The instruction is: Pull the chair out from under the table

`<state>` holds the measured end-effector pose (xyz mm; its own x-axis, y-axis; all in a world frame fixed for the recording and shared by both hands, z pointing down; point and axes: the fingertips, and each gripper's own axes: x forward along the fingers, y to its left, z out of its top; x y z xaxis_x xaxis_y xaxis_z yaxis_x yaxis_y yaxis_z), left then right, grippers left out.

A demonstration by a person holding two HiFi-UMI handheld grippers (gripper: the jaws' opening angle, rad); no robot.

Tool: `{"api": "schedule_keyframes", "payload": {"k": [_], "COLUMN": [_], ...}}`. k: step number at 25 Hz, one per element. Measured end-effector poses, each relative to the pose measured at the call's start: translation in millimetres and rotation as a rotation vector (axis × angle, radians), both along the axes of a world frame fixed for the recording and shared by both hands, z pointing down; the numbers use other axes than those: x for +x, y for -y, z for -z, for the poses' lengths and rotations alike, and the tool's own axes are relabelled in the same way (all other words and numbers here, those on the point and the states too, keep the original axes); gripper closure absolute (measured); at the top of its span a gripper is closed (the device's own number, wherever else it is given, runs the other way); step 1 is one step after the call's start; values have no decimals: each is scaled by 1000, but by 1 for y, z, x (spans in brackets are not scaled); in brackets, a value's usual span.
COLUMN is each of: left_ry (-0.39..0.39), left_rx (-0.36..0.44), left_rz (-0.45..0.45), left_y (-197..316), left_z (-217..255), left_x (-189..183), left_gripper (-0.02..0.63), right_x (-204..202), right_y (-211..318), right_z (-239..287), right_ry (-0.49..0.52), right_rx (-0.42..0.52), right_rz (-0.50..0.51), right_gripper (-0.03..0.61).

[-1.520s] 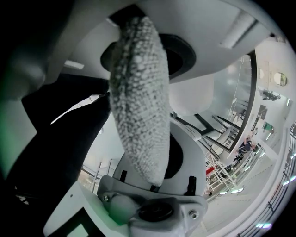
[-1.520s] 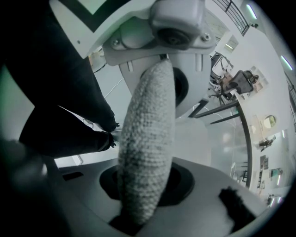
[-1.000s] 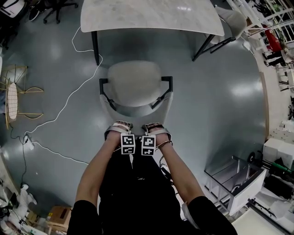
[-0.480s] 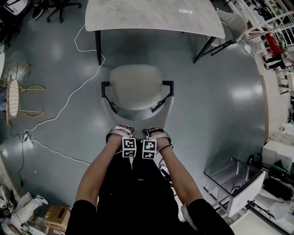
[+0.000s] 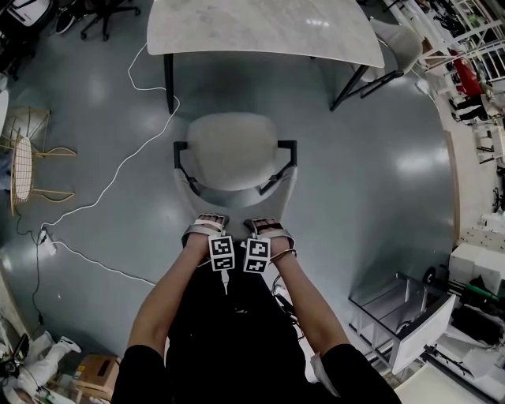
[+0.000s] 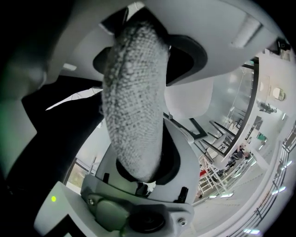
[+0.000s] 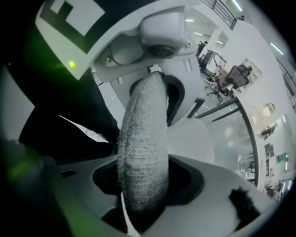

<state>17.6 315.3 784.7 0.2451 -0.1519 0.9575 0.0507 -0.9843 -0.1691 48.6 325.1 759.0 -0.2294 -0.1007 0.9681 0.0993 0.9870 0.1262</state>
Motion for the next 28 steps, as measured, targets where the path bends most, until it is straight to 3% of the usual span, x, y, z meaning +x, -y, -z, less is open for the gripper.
{"api": "schedule_keyframes", "payload": {"k": [6,13,17,20,23,25,28], "left_ry": [-20,-137,-286,-423,-571,-675,-812], "left_rx": [-10,-19,-15,31,145,205,233], "left_rz": [102,235,357,473,577,639,732], "left_y": [6,-2,6,20,41,50,55], "left_z": [28,84,133,176,225,257,297], "left_x": [0,-14,-15,-17,-25,-33,-44], "left_gripper": [375,370,421,461,592,604,604], "right_x": [-1,9,16,23,32,36,36], "right_y": [-1,11,29,48,71,81,87], "right_z": [33,113,168,213,261,292,336], "right_ry": [50,258,450,617,803,897,1016], "right_rx": [22,56,77,126,190,228,280], "right_rz": [-50,-280,-464,-618,-786,-851,-888], "right_gripper": [367,368,368,376,445,486,511]}}
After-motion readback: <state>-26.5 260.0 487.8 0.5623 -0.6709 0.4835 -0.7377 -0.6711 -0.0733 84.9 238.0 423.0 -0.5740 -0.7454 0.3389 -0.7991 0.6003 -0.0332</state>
